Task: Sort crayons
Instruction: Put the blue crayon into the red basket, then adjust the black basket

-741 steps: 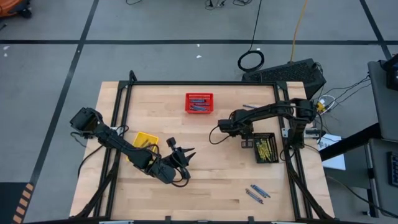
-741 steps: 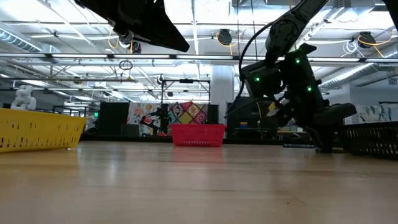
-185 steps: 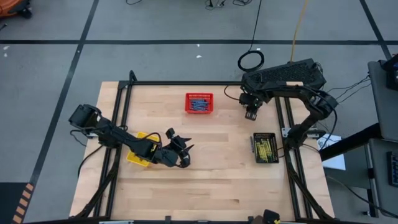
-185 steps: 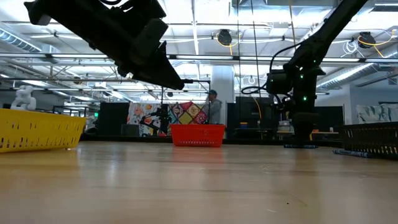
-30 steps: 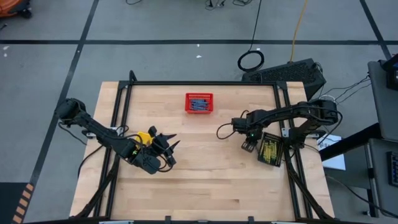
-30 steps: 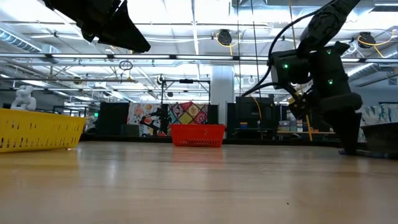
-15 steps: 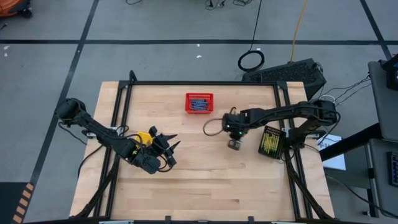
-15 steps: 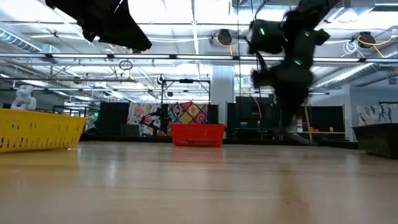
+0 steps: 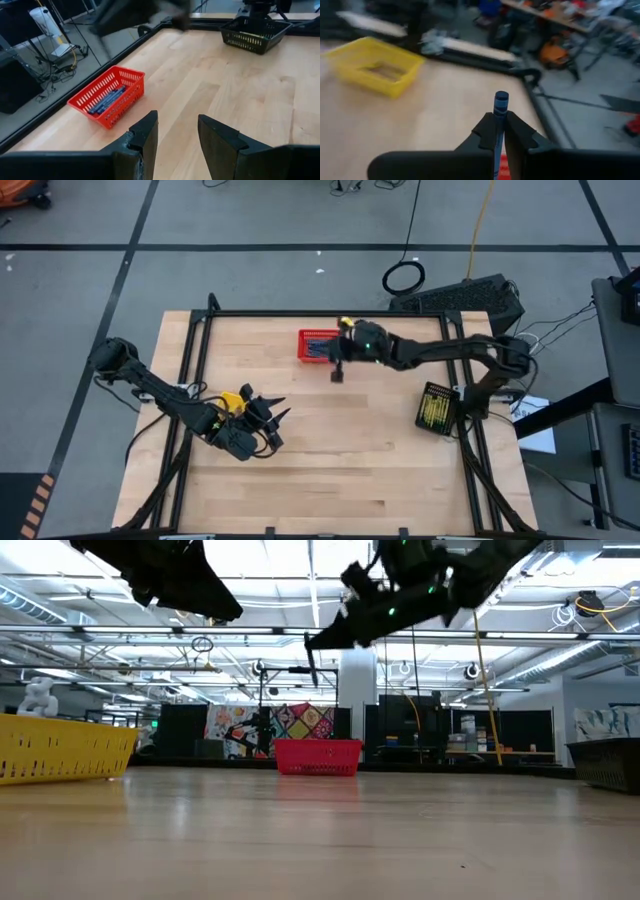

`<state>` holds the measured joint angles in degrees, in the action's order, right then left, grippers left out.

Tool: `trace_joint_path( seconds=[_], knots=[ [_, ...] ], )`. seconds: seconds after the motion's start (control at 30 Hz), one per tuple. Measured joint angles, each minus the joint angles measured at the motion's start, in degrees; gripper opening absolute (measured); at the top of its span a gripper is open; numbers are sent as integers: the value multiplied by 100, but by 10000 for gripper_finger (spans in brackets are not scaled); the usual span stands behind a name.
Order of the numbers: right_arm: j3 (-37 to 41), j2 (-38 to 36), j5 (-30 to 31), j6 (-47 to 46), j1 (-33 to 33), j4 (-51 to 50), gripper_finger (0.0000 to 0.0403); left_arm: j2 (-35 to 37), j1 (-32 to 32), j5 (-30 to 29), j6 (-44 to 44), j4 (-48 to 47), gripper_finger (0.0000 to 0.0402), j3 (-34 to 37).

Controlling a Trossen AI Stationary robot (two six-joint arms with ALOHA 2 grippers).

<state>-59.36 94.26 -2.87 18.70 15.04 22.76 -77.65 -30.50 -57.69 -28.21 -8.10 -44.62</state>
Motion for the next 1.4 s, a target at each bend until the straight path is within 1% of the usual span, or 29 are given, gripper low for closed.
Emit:
trace_joint_path(
  seconds=[0.07, 0.1, 0.2, 0.33, 0.47, 0.57, 0.63, 0.73, 0.87, 1.0, 1.13, 1.23, 1.3, 1.4],
  knots=[
    [-4, 283, -3, 14, 265, 446, 2, 0, 0, 0, 2, 2, 144, 0],
    [-13, 449, -4, 52, 400, 506, 2, 0, 0, 0, 2, -6, 144, 0],
    [-293, 969, -40, 18, 763, 197, 2, 0, 0, 0, 4, -4, 144, 0],
    [-1154, 1506, -587, 16, 1091, -1011, 2, 0, 0, 0, 4, -10, 144, 0],
    [-2126, 1980, -765, 63, 1215, -2592, 8, 0, 0, 0, 4, -15, 144, 0],
    [-2716, 2236, -771, 342, 1239, -3507, 27, 0, 0, 0, 4, -13, 144, 0],
    [-2961, 2380, -762, 539, 1243, -3999, 47, 0, 0, 0, 2, -1, 144, 0],
    [-3103, 2495, -758, 630, 1238, -4328, 79, 0, 0, 0, 2, 4, 144, 0],
    [-3134, 2419, -755, 651, 1234, -4387, 116, 0, 0, 0, 2, 3, 144, 0],
    [-3131, 2139, -731, 480, 1192, -4859, 128, 0, 0, 0, 2, 2, 144, 0],
    [-3045, 1610, -736, 308, 865, -5569, 116, 0, 0, -1, 0, -13, 144, 0],
    [-2681, 1134, -670, 76, 408, -5956, 99, 0, 0, 0, 2, -39, 144, 0],
    [-2290, 737, -340, -147, 14, -6084, 87, 0, 0, -2, 0, -86, 144, 0],
    [-1466, 56, 367, -548, -601, -6214, 69, 0, 0, -90, -1, -257, 144, 0]
  ],
)
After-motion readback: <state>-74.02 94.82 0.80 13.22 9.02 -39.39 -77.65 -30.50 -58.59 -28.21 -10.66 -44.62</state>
